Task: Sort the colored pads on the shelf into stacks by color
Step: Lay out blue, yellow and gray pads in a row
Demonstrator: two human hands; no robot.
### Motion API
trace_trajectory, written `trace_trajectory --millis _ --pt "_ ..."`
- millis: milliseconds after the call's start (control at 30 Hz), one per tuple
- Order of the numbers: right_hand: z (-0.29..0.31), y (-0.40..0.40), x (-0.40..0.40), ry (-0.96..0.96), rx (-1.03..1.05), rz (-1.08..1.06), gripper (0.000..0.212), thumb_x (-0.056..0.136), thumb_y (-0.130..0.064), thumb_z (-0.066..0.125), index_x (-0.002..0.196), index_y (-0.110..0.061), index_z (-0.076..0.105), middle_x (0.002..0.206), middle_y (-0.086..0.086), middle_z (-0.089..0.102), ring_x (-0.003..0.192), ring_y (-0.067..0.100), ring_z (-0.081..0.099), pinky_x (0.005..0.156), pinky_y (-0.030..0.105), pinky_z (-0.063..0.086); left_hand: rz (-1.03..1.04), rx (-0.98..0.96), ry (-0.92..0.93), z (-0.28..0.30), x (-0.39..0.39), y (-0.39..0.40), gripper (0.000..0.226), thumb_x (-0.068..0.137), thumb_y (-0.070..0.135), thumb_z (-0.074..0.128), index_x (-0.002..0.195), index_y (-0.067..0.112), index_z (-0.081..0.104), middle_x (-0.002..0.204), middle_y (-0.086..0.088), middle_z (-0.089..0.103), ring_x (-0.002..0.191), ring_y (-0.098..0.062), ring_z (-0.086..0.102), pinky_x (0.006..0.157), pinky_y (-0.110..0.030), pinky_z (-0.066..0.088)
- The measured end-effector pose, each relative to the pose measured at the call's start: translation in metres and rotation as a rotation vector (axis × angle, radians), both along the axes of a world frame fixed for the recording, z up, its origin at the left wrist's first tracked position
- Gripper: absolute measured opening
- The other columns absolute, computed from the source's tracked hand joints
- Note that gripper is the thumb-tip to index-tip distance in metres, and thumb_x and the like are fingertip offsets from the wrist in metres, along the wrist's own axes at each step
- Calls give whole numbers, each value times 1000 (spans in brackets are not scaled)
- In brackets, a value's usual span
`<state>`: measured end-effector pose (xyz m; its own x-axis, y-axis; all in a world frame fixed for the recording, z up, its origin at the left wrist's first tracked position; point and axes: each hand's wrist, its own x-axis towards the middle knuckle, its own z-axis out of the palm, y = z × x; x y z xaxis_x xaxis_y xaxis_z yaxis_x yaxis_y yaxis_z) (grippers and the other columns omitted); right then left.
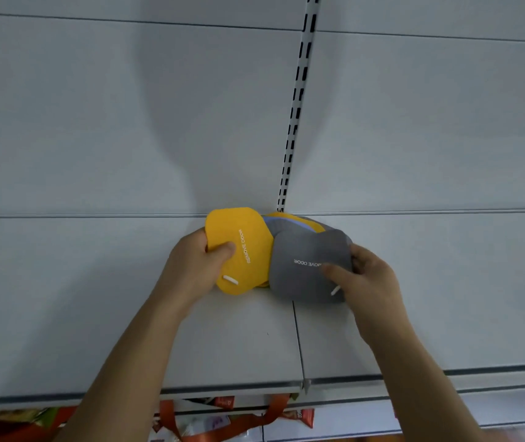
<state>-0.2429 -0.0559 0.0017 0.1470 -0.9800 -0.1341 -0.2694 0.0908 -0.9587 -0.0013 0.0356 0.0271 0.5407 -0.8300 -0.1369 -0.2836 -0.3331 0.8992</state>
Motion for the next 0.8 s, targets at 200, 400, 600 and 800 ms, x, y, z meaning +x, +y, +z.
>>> trace_trajectory --millis 200,400,600,800 --pt "-18 20 5 465 -378 71 43 102 -16 54 142 -30 56 99 -4 56 79 7 52 68 21 38 -39 -1 -177 -6 -8 1 32 104 27 59 135 21 60 127 -2 69 113 -24 64 90 -32 47" --pt "-9 32 -9 322 -416 -55 11 105 -20 54 105 -31 57 88 -13 68 75 7 68 63 36 55 -22 -273 -373 5 -9 9 35 103 28 63 135 19 54 103 15 63 79 4 58 67 -8 41" --pt "1 59 -45 228 -378 -254 9 108 -34 47 114 -39 50 101 -7 69 70 14 72 49 32 61 -88 -405 -227 0 -36 -2 13 103 33 63 115 39 60 100 26 67 92 11 63 71 -4 46" --pt "16 79 -110 217 -415 -505 11 107 -28 53 111 -34 61 93 -20 68 83 1 64 56 18 47 -223 -415 -123 -2 -95 -12 18 107 28 56 123 36 54 117 17 67 106 11 62 91 -10 47"
